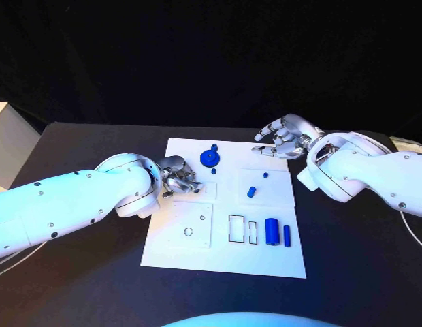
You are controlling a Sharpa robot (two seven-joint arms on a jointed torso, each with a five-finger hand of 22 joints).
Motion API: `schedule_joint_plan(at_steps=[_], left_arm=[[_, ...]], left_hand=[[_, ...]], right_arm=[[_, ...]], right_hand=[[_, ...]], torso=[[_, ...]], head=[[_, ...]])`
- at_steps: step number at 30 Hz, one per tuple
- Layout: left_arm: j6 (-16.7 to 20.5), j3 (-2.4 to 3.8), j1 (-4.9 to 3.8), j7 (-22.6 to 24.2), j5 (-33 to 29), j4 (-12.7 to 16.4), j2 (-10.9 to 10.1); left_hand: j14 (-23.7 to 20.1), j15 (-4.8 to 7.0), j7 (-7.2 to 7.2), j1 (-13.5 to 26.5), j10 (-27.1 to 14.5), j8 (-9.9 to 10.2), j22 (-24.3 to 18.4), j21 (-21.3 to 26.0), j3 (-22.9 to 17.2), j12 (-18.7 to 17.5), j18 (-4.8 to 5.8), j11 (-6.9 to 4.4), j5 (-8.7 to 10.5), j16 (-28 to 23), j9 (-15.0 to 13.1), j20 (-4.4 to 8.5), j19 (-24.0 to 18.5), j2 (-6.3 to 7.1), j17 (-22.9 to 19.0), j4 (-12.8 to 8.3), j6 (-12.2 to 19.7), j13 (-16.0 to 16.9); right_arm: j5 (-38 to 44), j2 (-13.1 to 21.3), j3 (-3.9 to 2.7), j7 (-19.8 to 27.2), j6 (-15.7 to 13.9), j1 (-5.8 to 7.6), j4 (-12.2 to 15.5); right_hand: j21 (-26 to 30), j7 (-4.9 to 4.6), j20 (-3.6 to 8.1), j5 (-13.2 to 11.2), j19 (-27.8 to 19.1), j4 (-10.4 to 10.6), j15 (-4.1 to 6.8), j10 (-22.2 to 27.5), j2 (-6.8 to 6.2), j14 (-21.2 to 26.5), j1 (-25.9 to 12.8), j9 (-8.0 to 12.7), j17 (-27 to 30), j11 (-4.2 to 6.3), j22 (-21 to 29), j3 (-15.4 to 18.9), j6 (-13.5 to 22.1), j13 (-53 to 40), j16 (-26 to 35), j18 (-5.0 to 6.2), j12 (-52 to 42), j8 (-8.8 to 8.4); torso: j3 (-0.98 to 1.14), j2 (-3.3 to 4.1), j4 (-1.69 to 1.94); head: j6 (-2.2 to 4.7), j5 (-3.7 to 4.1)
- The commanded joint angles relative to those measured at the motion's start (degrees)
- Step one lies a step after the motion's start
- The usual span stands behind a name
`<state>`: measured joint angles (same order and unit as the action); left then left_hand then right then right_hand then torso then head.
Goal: Assemble the parts on the task board
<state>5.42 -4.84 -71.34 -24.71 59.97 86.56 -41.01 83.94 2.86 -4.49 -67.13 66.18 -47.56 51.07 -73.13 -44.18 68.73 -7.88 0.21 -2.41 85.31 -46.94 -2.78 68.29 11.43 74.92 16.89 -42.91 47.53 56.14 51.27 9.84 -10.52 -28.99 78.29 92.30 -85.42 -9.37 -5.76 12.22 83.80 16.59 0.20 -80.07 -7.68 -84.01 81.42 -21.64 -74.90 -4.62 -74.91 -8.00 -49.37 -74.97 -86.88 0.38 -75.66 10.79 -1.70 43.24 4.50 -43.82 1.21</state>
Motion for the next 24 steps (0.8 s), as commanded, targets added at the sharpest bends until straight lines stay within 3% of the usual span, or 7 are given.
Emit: schedule_joint_plan(at_steps=[1, 9, 24], left_arm=[[-1.91, -0.51, 0.51, -3.81, 0.01, -0.94, -0.52], [-1.53, -0.5, 0.51, -3.87, -0.04, -1.29, -0.58], [-1.31, -0.49, 0.51, -3.84, -0.4, -1.32, -0.55]], left_hand=[[2.41, 0.36, 0.2, -0.61, 0.56, -0.51, 0.07, -0.27, -10.8, 0.44, 0.33, -0.06, -0.4, 0.37, -0.85, -0.01, 0.36, -0.01, 3.53, -11.17, -0.6, 0.39], [2.67, 0.9, 1.05, 0.68, 1.64, -1.01, 0.88, -0.59, -6.68, 1.85, 0.5, -0.71, -0.35, 0.6, -0.78, 0.38, 0.98, -0.36, 4.09, -8.37, -1.74, 1.71], [2.81, 1.16, 1.38, 0.55, 1.94, -1.17, 1.46, -0.83, -4.65, 2.35, 0.62, -1.0, -0.35, 0.73, -0.69, 0.61, 1.45, -0.38, 4.42, -7.48, -2.15, 2.23]], right_arm=[[0.18, 0.05, -0.01, 0.35, 0.63, -0.03, 0.08], [0.17, 0.12, -0.01, 0.36, 0.61, -0.03, 0.09], [0.17, 0.34, -0.01, 0.36, 0.55, -0.03, 0.14]], right_hand=[[0.25, -0.08, -0.23, 0.21, 4.0, -0.01, -0.3, 0.35, 0.32, -4.49, -0.14, 0.08, -9.32, 0.15, -12.17, -0.24, 0.41, -3.6, 0.09, 0.82, 0.1, 0.06], [0.29, -0.08, -0.23, 0.35, 3.98, -0.02, -0.3, 0.38, 0.33, -4.48, -0.19, 0.09, -9.27, 0.15, -12.15, -0.26, 0.43, -3.56, 0.12, 0.82, 0.13, 0.05], [0.26, -0.09, -0.23, 0.45, 4.0, -0.01, -0.31, 0.37, 0.31, -4.48, -0.32, 0.11, -9.27, 0.14, -12.17, -0.27, 0.44, -3.57, 0.12, 0.82, 0.11, 0.06]], torso=[[-0.01, -0.01, 0.01], [0.03, -0.02, -0.05], [0.0, 0.01, -0.03]], head=[[0.02, -0.06], [0.07, -0.16], [0.06, -0.18]])
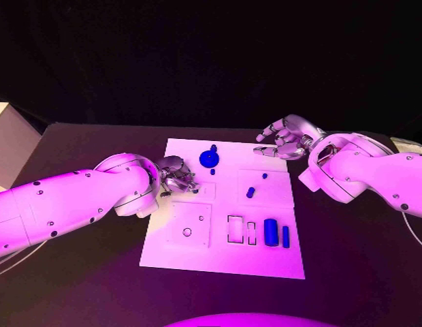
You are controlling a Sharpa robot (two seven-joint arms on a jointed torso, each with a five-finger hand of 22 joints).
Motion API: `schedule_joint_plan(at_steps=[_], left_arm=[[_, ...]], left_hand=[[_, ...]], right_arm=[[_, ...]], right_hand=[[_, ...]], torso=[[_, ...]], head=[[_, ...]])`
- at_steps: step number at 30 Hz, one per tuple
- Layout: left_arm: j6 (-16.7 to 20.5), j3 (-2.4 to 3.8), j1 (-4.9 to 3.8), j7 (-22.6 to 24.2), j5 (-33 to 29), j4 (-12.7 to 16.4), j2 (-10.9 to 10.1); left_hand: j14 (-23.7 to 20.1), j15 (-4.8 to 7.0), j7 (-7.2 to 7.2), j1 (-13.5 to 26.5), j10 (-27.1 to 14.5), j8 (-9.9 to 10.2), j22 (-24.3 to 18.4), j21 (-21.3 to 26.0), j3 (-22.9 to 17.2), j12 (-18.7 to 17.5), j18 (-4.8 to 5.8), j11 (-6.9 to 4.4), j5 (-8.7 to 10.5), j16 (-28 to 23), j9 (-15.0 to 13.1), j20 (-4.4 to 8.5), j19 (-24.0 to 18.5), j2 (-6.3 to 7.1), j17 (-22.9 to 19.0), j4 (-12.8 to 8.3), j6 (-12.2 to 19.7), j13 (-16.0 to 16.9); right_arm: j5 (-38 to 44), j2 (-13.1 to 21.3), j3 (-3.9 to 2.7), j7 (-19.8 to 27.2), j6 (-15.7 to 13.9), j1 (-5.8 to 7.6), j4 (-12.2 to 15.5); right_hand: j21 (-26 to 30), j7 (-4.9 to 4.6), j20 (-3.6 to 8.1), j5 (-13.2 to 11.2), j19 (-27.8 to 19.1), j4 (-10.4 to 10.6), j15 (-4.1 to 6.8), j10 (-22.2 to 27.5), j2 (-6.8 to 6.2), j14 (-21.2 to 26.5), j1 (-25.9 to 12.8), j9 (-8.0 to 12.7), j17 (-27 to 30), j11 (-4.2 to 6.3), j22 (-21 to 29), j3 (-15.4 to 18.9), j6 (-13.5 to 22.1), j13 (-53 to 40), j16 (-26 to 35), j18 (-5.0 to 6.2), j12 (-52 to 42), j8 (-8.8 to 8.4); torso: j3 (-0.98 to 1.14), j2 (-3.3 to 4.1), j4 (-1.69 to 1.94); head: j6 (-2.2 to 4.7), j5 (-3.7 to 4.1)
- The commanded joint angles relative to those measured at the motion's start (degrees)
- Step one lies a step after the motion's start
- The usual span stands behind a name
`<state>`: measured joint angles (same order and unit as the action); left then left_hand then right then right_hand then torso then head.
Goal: Assemble the parts on the task board
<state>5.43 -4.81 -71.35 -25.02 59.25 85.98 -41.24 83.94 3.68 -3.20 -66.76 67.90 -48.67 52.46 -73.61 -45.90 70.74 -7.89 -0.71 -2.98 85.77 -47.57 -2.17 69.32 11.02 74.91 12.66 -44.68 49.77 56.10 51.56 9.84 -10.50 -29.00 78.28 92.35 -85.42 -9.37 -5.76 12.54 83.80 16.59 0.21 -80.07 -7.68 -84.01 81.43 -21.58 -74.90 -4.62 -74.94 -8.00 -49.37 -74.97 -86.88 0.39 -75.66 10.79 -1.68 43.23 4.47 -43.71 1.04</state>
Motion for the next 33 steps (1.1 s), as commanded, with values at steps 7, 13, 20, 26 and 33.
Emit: schedule_joint_plan(at_steps=[7, 13, 20, 26, 33], left_arm=[[-0.2, -0.5, 0.52, -3.33, -0.29, -0.66, -0.34], [1.27, -0.3, 0.53, -2.81, -2.05, 0.17, -0.82], [2.1, 0.83, 0.51, -2.71, -3.0, 1.39, -1.61], [1.83, 1.88, 0.47, -2.87, -3.63, 2.35, -2.17], [-0.34, 3.55, 0.17, -3.16, -4.76, 3.74, -3.31]], left_hand=[[2.83, 0.38, 0.1, 0.96, 0.04, -0.13, 0.03, -0.3, -0.56, 0.42, 0.65, -0.1, 0.22, 0.26, 0.08, 0.13, 0.49, 0.63, 4.42, -1.82, -0.77, -0.11], [2.87, 0.14, -0.23, 5.18, -0.95, 0.18, -0.22, -0.09, 7.87, 0.09, 0.64, 0.21, 0.27, 0.28, 0.66, 0.01, 0.49, 2.89, 4.55, 3.82, -1.28, -1.04], [2.86, 0.06, -0.24, 7.7, -1.29, 0.77, -0.32, 0.04, 18.47, 0.19, 0.61, 0.24, 0.12, 0.23, 1.48, -0.13, 0.55, 1.59, 4.53, 4.15, -1.36, -1.43], [2.86, 0.12, -0.18, 7.24, -1.38, 0.87, -0.31, 0.05, 21.49, 0.23, 0.61, 0.21, 0.11, 0.21, 1.69, -0.1, 0.59, 0.74, 4.51, 4.18, -1.34, -1.6], [2.72, 0.11, -0.19, 6.69, -1.64, 0.94, -0.92, 0.34, 22.51, 0.09, 0.5, 0.21, 0.1, 0.04, 1.8, -0.1, 0.24, 0.13, 4.12, 4.18, -1.22, -1.96]], right_arm=[[0.2, 0.08, -0.01, 0.36, 0.54, -0.03, 0.06], [0.19, 0.06, -0.01, 0.41, 0.51, -0.05, -0.03], [0.17, -0.01, -0.01, 0.44, 0.53, -0.1, -0.18], [0.17, 0.0, -0.01, 0.43, 0.55, -0.16, -0.23], [0.17, 0.05, -0.01, 0.6, 0.35, -0.31, -0.17]], right_hand=[[0.27, -0.09, -0.23, 0.14, 4.0, -0.01, -0.31, 0.37, 0.31, -4.48, -0.32, 0.05, -9.27, 0.14, -12.14, -0.28, 0.44, -3.57, 0.12, 0.82, 0.11, 0.06], [0.27, -0.09, -0.23, 0.14, 4.0, -0.01, -0.31, 0.37, 0.31, -4.48, -0.32, 0.05, -9.27, 0.14, -12.14, -0.28, 0.44, -3.57, 0.12, 0.82, 0.11, 0.06], [0.27, -0.09, -0.23, 0.14, 4.0, -0.01, -0.31, 0.37, 0.31, -4.48, -0.32, 0.05, -9.27, 0.14, -12.14, -0.28, 0.44, -3.57, 0.12, 0.82, 0.11, 0.06], [0.27, -0.09, -0.23, 0.14, 4.0, -0.01, -0.31, 0.37, 0.31, -4.48, -0.32, 0.05, -9.27, 0.14, -12.14, -0.28, 0.44, -3.57, 0.12, 0.82, 0.11, 0.06], [0.23, -0.09, -0.24, 0.2, 4.02, -0.02, -0.32, 0.33, 0.3, -4.49, -0.49, 0.08, -9.32, 0.14, -12.17, -0.31, 0.46, -3.62, 0.1, 0.8, 0.02, 0.06]], torso=[[0.01, -0.01, -0.03], [-0.04, 0.0, 0.0], [0.04, -0.13, 0.0], [0.0, -0.11, 0.03], [0.05, -0.05, -0.06]], head=[[0.1, 0.02], [0.28, 0.05], [0.47, -0.07], [0.68, -0.08], [0.94, -0.11]])
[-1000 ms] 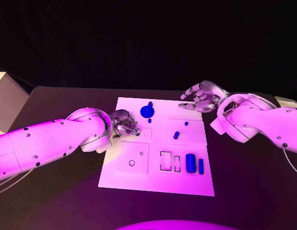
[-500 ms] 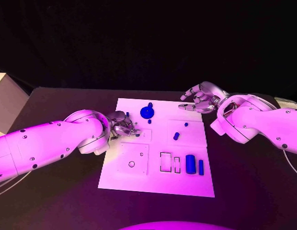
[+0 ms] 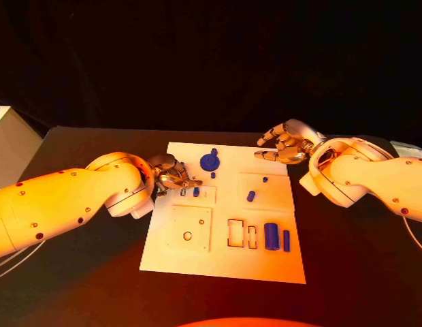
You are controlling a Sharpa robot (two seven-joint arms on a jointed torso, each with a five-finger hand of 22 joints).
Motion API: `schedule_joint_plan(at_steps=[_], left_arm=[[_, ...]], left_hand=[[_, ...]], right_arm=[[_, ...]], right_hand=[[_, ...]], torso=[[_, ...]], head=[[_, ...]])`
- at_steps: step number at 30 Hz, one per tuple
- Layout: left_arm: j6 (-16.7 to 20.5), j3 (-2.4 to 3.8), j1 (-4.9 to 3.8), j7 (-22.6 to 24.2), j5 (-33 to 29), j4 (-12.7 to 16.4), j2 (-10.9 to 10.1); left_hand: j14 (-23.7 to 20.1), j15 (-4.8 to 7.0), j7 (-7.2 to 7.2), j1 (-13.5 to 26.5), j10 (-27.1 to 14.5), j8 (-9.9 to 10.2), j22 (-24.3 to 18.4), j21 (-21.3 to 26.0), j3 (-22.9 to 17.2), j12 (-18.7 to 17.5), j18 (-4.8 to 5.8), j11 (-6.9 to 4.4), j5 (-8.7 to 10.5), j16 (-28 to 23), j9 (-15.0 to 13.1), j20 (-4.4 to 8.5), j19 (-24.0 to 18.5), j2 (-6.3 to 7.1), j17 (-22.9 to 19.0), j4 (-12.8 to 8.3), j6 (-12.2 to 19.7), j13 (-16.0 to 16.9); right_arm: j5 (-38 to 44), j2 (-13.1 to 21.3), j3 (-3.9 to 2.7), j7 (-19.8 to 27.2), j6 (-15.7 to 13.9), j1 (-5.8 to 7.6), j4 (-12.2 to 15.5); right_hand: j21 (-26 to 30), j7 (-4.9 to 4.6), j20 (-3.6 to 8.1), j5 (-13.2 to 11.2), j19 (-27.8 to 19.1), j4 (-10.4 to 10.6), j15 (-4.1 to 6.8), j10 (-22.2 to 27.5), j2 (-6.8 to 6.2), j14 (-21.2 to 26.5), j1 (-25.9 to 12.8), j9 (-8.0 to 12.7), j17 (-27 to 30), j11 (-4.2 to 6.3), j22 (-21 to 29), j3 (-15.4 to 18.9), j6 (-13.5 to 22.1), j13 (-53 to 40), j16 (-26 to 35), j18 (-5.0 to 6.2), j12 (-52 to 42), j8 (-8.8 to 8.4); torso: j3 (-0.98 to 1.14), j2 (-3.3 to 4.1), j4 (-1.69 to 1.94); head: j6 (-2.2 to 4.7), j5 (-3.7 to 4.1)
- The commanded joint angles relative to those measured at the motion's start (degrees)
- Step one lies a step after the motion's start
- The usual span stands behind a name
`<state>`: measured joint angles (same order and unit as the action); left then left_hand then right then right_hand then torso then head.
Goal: Assemble the parts on the task board
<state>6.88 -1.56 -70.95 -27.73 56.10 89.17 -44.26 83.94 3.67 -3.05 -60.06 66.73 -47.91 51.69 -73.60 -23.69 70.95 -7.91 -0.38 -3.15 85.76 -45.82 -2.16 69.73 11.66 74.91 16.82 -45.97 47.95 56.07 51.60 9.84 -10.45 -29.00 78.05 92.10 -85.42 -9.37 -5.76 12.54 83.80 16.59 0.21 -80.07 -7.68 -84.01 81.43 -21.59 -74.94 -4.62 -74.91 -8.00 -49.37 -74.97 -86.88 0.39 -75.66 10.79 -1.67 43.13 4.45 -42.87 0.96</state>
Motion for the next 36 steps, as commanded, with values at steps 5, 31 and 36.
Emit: schedule_joint_plan(at_steps=[5, 31, 36], left_arm=[[-3.43, 1.12, -1.58, -0.62, -2.48, 1.28, -1.33], [-15.14, 3.36, -9.1, 2.55, -4.95, -21.3, 8.93], [-17.4, 2.88, -9.18, 2.39, -3.67, -24.87, 11.2]], left_hand=[[2.58, 0.06, -0.43, -0.79, -0.86, 0.31, -0.54, 0.54, 0.51, -0.27, 0.45, -0.03, 0.26, -0.11, 0.14, -0.15, -0.45, -1.25, 3.77, -0.02, 0.4, -0.5], [0.02, -2.8, -4.24, -5.97, -8.14, 6.84, -7.84, 4.78, -1.9, -3.63, -0.78, 3.28, 0.26, -2.36, 4.94, -2.48, -5.35, -2.1, -1.36, 0.0, 6.95, -7.79], [0.24, -2.87, -4.31, -5.89, -7.79, 7.03, -7.35, 4.54, -1.88, -3.34, -0.7, 3.35, 0.26, -2.11, 5.19, -2.57, -5.05, -2.14, -0.82, 0.03, 6.92, -7.34]], right_arm=[[0.2, 0.05, -0.01, 0.58, 0.26, -0.13, 0.07], [0.06, -0.25, -0.02, 0.7, -0.09, -0.14, -0.26], [0.05, -0.3, -0.02, 0.67, -0.08, -0.1, -0.19]], right_hand=[[0.23, -0.09, -0.24, 0.2, 4.02, -0.02, -0.32, 0.33, 0.3, -4.49, -0.49, 0.08, -9.28, 0.14, -12.19, -0.31, 0.46, -3.62, 0.1, 0.8, 0.03, 0.06], [0.32, -0.09, -0.24, 0.27, 3.98, -0.05, -0.32, 0.38, 0.34, -4.48, -0.53, 0.1, -9.25, 0.14, -12.14, -0.41, 0.47, -3.54, 0.12, 0.83, 0.1, 0.08], [0.32, -0.09, -0.24, 0.27, 3.98, -0.05, -0.32, 0.38, 0.34, -4.48, -0.53, 0.1, -9.25, 0.14, -12.14, -0.41, 0.47, -3.54, 0.12, 0.83, 0.1, 0.08]], torso=[[0.1, 0.15, -0.07], [-0.05, 0.66, -0.13], [-0.08, 0.62, -0.15]], head=[[0.35, -0.07], [1.25, -0.3], [1.06, -0.54]])
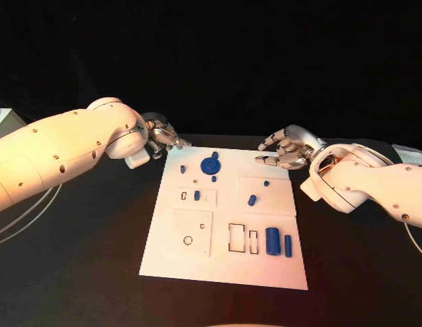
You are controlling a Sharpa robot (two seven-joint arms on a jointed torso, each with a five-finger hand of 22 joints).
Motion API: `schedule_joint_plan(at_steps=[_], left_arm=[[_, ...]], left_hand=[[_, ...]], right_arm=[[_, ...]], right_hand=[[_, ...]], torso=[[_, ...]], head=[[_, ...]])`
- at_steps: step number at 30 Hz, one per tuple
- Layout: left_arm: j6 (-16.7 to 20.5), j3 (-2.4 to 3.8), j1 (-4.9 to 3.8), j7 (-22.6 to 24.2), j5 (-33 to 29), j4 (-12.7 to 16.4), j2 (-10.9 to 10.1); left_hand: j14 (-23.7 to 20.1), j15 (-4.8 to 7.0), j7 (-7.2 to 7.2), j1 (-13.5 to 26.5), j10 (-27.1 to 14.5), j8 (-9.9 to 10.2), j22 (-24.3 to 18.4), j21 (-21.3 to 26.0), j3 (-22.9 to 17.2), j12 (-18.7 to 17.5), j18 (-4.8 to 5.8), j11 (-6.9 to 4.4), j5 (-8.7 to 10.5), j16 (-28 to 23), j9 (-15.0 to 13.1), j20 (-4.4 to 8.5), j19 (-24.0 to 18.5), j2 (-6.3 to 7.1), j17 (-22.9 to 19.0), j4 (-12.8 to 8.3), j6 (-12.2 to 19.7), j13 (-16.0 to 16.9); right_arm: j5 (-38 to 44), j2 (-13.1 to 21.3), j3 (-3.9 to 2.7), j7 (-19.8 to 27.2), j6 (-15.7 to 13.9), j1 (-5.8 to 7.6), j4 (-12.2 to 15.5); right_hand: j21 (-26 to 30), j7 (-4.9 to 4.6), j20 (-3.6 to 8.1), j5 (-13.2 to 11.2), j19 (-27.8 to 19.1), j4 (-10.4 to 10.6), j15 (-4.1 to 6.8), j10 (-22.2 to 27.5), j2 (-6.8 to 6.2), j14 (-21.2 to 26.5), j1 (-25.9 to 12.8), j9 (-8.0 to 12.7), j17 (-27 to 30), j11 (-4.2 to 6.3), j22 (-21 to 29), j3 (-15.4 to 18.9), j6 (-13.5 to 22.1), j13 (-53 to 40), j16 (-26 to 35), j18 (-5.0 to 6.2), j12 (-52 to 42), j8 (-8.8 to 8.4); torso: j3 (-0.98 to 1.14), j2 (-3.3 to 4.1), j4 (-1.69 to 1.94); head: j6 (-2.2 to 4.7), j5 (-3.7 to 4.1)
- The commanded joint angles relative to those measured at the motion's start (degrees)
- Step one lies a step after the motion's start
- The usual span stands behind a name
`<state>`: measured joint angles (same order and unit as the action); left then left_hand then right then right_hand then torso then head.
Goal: Assemble the parts on the task board
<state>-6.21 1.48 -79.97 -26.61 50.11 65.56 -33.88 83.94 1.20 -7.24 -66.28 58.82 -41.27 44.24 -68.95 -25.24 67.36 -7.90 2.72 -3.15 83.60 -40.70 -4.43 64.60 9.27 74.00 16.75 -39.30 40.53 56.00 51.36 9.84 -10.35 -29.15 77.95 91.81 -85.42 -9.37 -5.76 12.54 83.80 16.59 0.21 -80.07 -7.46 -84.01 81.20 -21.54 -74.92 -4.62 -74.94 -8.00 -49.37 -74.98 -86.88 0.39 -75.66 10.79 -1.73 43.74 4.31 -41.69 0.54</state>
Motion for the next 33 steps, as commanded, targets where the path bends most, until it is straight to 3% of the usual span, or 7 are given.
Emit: schedule_joint_plan(at_steps=[1, 14, 26, 33], left_arm=[[-4.81, -0.3, -0.15, 1.18, 2.45, -1.96, 1.24], [-6.51, -1.71, 0.38, 2.14, 2.87, -9.39, 5.2], [-6.77, -2.24, 0.6, 2.6, 4.71, -11.26, 6.21], [-8.86, -2.64, 0.92, 3.26, 4.78, -11.47, 6.34]], left_hand=[[0.29, -0.44, -0.15, 0.41, 0.27, 0.45, 0.25, -0.19, -0.33, 0.38, -0.68, 0.28, 0.25, 0.11, 0.2, -0.35, 0.18, 0.17, 0.2, 0.11, 0.17, 0.25], [0.18, -0.67, -0.3, 1.96, 0.0, 0.92, 0.01, -0.12, 0.34, 0.45, -0.77, 0.49, 0.27, 0.13, 1.21, -0.66, 0.06, 0.02, 0.0, 0.17, -0.31, -0.13], [0.16, -0.68, -0.28, 2.06, -0.15, 0.92, -0.1, -0.08, 0.35, 0.38, -0.79, 0.48, 0.26, 0.12, 1.29, -0.68, -0.01, -0.13, -0.04, 0.13, -0.4, -0.34], [0.08, -0.69, -0.27, 1.46, -0.54, 0.99, -0.38, 0.07, 0.17, 0.23, -0.85, 0.46, 0.25, 0.1, 1.55, -0.74, -0.22, -0.16, -0.14, -0.05, -0.47, -0.74]], right_arm=[[0.13, -0.07, -0.02, 0.58, 0.06, 0.0, 0.13], [0.02, -0.28, -0.03, 0.91, 0.22, 0.02, 0.22], [-0.05, -0.11, -0.03, 1.01, 0.17, 0.02, 0.39], [-0.32, 0.12, -0.03, 1.11, 0.24, 0.02, 0.43]], right_hand=[[0.31, -0.1, -0.24, 0.32, 3.99, 0.0, -0.32, 0.35, 0.24, -4.48, -0.42, 0.06, -9.25, 0.14, -12.12, -0.48, 0.47, -3.57, 0.13, 0.82, 0.05, 0.08], [0.31, -0.1, -0.24, 0.32, 3.99, 0.0, -0.32, 0.35, 0.24, -4.48, -0.42, 0.06, -9.25, 0.14, -12.12, -0.48, 0.47, -3.57, 0.13, 0.82, 0.05, 0.08], [0.31, -0.1, -0.24, 0.32, 3.99, 0.0, -0.32, 0.35, 0.24, -4.48, -0.42, 0.06, -9.25, 0.14, -12.12, -0.48, 0.47, -3.57, 0.13, 0.82, 0.05, 0.08], [0.3, -0.11, -0.25, 0.44, 4.0, -0.01, -0.32, 0.35, 0.33, -4.47, -0.53, 0.09, -9.21, 0.13, -12.13, -0.58, 0.48, -3.56, 0.16, 0.82, 0.03, 0.09]], torso=[[-0.03, 0.04, -0.03], [0.0, -0.12, -0.11], [0.07, -0.16, -0.12], [0.0, -0.2, 0.01]], head=[[-0.11, -0.15], [-0.14, -0.55], [-0.18, -0.44], [-0.27, -0.17]])
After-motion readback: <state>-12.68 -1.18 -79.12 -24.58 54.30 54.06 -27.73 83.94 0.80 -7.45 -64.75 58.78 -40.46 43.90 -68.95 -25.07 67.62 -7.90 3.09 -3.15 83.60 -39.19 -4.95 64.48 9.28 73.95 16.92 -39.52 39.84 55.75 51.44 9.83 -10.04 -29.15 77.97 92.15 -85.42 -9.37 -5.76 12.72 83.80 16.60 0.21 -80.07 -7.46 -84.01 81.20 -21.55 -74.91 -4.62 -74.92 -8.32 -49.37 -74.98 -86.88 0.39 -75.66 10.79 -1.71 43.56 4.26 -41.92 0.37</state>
